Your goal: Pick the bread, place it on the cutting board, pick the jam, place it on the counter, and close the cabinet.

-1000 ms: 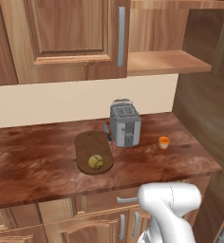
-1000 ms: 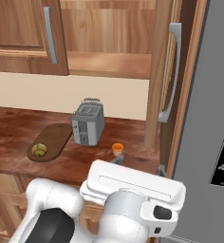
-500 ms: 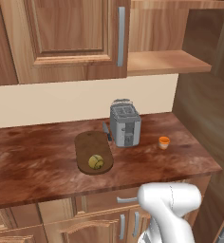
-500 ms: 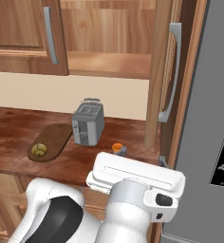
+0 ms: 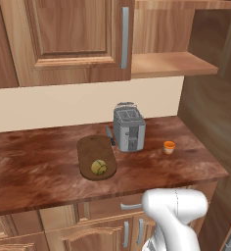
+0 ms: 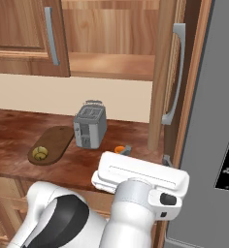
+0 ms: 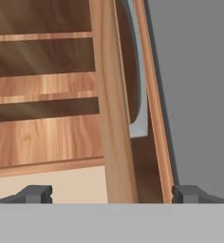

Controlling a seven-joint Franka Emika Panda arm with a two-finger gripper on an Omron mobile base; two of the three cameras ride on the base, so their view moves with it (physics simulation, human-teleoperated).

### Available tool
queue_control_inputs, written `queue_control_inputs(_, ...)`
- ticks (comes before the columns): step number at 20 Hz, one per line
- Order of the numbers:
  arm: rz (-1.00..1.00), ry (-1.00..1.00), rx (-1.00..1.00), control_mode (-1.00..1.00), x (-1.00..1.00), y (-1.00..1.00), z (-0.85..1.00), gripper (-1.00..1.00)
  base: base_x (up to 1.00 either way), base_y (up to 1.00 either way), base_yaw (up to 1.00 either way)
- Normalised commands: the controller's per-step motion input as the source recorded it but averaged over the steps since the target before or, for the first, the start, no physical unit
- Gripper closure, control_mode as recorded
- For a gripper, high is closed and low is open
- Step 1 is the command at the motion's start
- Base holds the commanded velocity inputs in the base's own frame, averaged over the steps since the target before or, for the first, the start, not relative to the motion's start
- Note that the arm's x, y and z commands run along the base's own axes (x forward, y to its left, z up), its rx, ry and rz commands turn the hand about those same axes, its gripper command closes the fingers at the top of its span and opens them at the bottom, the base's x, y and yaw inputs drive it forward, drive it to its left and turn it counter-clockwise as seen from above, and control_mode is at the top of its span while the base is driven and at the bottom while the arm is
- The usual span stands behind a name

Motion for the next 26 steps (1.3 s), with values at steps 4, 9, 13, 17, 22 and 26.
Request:
queue_control_inputs(4,0.0,-0.01,0.0,-1.0,0.0,-0.03,0.0,-1.0,0.0,0.0,0.0)
queue_control_inputs(9,0.0,-0.04,0.0,-1.0,0.02,-0.01,0.0,-1.0,0.0,0.0,0.0)
queue_control_inputs(13,0.0,-0.05,0.0,-1.0,0.15,0.0,0.0,-1.0,0.0,0.0,0.0)
queue_control_inputs(17,0.0,-0.05,0.0,-1.0,0.18,0.0,0.0,-1.0,0.0,0.0,0.0)
queue_control_inputs(22,0.01,-0.05,0.0,-1.0,0.21,0.0,0.0,-1.0,0.0,0.0,0.0)
queue_control_inputs(26,0.01,-0.04,0.0,-1.0,0.26,0.0,0.0,-1.0,0.0,0.0,0.0)
